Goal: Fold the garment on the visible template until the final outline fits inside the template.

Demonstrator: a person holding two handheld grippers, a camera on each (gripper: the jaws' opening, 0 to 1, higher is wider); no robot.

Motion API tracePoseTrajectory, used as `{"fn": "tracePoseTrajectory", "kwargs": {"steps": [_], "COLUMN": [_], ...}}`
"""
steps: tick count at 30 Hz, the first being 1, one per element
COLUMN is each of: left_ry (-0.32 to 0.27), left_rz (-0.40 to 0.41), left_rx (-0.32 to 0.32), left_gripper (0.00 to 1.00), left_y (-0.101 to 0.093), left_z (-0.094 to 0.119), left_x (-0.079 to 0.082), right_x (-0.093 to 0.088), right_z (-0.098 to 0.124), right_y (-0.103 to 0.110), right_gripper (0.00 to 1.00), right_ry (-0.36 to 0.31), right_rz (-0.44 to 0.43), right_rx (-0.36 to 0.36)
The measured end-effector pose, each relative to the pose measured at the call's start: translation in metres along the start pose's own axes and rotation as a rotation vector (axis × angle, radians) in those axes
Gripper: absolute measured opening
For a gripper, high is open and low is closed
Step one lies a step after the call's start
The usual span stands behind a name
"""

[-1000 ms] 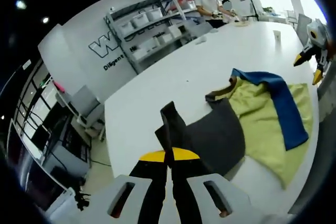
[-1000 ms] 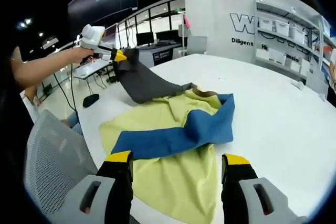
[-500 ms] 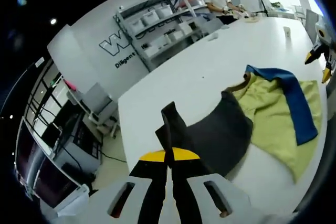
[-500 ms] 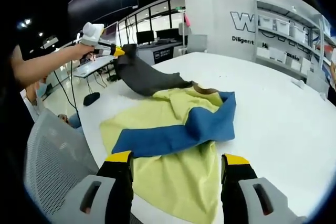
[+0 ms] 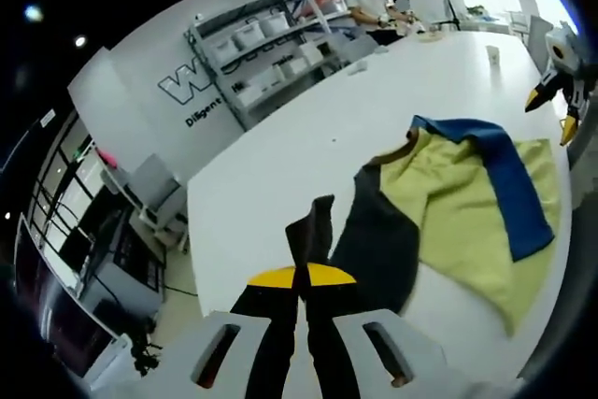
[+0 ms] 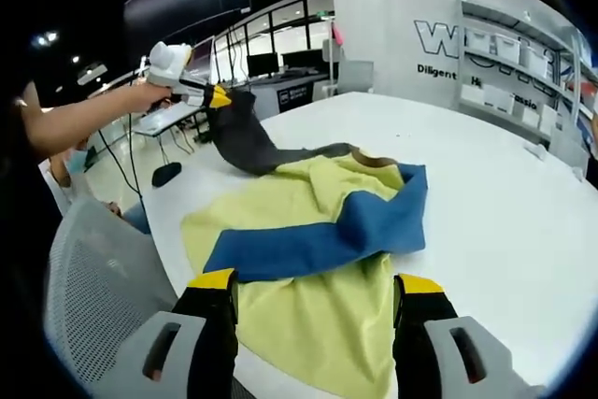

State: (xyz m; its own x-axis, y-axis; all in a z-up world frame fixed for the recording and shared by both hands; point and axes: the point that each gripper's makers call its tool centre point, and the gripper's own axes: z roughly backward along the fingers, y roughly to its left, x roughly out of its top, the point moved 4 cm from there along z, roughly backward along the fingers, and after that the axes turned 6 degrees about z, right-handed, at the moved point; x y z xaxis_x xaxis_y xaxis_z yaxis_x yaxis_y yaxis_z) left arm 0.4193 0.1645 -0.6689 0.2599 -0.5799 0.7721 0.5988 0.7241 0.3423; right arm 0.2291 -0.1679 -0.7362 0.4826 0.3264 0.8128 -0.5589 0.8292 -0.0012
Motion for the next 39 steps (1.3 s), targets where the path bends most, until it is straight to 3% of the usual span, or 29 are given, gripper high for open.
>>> {"fn": "tracePoseTrajectory", "kwargs": {"steps": [8, 13, 27, 33, 36, 39], "left_ry": [-0.009, 0.001, 0.035, 0.077, 0.074, 0.082], "left_rz": [0.002, 0.000, 0.055, 0.050, 0.069, 0.083], "left_rx": [-0.124, -0.219, -0.342, -0.371, -0.335, -0.292], "left_gripper": [0.03, 0.03, 0.03, 0.03, 0.03, 0.03], "left_y": [-0.046, -0.079, -0.141, -0.155, -0.150, -0.140], "left_z": [-0.015, -0.026, -0.039, -0.041, -0.041, -0.041], "left_x": [0.000, -0.012, -0.030, -0.046, -0.049, -0.052], "right_x": [-0.002, -0.002, -0.001, -0.007, -0.013, -0.016], "right_z": [0.000, 0.000, -0.008, -0.021, -0.027, -0.032], "right_y": [0.000, -0.001, -0.002, 0.002, 0.004, 0.008], "right_gripper": [0.66, 0.66, 0.63, 0.55, 0.47, 0.47], "right_ry": [0.006, 0.001, -0.003, 0.037, 0.076, 0.090], "right_rz": [-0.009, -0.016, -0.002, -0.016, -0.026, -0.029], "right_rx": [-0.002, -0.008, 0.006, 0.029, 0.038, 0.050]}}
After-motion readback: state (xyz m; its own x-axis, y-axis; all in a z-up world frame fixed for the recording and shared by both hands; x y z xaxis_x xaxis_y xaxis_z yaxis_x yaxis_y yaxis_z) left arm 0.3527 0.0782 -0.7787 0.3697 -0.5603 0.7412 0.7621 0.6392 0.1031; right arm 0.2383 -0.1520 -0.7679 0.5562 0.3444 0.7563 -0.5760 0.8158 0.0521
